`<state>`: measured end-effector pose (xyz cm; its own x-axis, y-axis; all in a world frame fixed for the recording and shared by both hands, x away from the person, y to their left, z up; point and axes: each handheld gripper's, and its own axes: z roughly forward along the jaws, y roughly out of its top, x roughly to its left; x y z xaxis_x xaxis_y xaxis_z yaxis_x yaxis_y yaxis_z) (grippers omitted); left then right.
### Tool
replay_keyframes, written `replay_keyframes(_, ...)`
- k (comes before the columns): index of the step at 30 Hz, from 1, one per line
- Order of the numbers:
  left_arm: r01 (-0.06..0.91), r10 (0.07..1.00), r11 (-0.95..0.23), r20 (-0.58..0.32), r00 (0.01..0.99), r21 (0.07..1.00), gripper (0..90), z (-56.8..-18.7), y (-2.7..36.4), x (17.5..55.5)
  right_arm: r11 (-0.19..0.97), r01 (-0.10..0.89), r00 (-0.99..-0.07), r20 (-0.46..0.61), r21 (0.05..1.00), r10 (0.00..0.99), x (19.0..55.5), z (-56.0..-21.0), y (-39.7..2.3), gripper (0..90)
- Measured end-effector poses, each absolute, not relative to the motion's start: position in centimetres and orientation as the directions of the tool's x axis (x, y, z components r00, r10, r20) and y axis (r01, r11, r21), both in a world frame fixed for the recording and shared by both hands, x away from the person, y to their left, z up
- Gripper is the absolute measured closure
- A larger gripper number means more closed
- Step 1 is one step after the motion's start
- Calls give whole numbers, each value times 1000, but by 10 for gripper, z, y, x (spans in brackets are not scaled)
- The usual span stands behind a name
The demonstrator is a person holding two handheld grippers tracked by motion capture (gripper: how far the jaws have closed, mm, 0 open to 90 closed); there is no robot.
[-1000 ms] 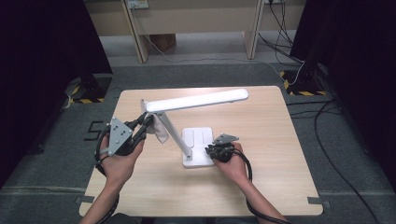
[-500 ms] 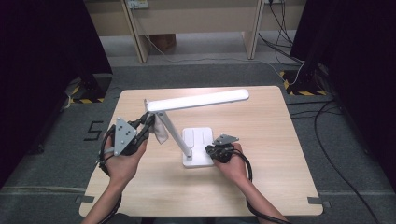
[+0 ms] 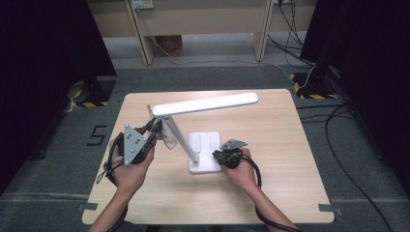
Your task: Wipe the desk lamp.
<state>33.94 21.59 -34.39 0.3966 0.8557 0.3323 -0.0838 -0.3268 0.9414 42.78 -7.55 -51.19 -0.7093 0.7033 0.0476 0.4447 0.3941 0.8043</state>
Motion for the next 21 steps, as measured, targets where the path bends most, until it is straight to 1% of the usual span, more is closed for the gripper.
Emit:
replay_keyframes(9, -72, 864, -328, 330, 381, 942, 814, -349, 212, 336, 396, 440, -713, 46, 805, 699, 429, -512, -76, 826)
replay_keyframes(21, -38, 877, -315, 306, 371, 948, 809, -369, 203, 332, 392, 446, -711, 52, 805, 702, 428, -512, -76, 825)
